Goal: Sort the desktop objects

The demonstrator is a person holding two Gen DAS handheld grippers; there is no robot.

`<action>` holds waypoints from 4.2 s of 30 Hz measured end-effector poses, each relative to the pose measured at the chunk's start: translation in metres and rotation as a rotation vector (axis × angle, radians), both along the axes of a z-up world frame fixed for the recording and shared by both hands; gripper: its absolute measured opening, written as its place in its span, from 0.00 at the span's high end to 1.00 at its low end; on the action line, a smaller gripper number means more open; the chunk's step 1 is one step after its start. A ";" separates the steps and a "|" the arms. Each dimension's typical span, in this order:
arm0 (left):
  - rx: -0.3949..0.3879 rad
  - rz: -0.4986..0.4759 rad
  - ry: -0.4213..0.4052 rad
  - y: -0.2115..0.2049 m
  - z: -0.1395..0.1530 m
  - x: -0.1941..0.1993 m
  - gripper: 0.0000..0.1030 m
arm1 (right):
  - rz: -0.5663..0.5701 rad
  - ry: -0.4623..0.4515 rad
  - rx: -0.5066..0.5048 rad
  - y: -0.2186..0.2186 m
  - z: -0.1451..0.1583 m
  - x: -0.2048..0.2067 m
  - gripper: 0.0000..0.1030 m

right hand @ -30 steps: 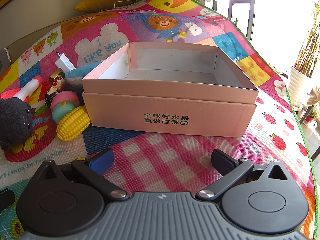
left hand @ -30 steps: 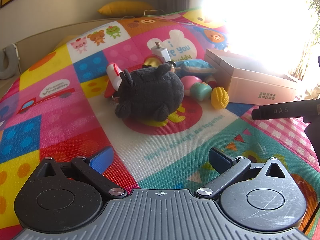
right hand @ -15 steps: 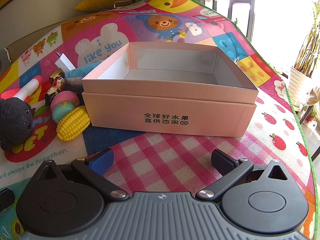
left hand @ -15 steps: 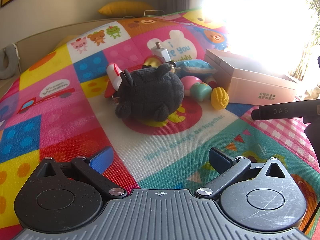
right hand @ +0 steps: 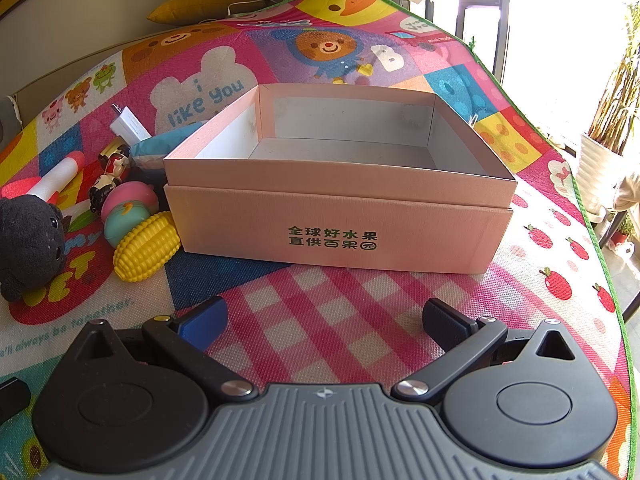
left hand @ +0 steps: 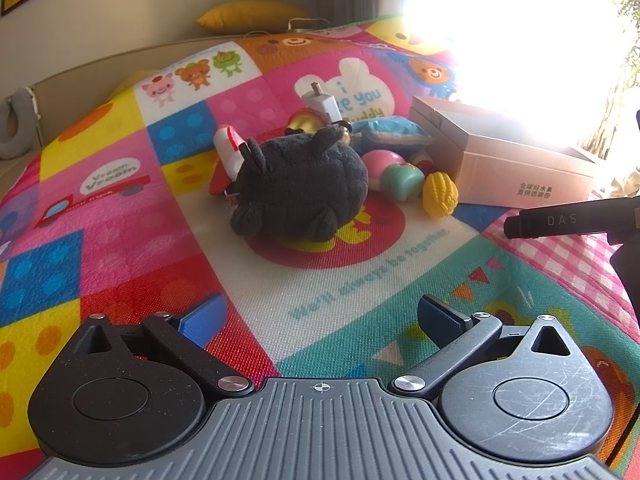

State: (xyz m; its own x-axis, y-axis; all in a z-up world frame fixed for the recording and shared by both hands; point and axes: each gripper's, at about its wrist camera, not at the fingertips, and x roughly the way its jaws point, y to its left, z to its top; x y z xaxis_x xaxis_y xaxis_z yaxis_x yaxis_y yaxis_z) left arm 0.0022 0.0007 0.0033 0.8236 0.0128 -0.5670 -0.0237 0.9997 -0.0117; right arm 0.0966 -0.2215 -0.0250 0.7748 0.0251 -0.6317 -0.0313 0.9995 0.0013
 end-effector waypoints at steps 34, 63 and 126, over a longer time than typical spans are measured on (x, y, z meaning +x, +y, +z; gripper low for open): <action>0.026 0.002 0.040 -0.004 -0.001 0.004 0.00 | 0.075 0.083 -0.010 0.002 0.001 0.002 0.00; -0.021 0.112 -0.038 0.046 0.036 0.019 0.00 | 0.308 -0.110 -0.035 0.090 0.028 -0.020 0.48; 0.051 -0.025 -0.063 0.008 0.059 0.050 0.00 | 0.289 -0.138 0.148 -0.003 0.020 -0.090 0.07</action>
State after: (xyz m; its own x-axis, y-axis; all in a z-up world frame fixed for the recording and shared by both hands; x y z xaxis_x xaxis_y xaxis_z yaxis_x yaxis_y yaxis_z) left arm 0.0520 0.0086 0.0624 0.8580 0.0192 -0.5133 0.0005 0.9993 0.0381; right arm 0.0071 -0.2248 -0.0051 0.8003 0.3394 -0.4943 -0.3228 0.9386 0.1219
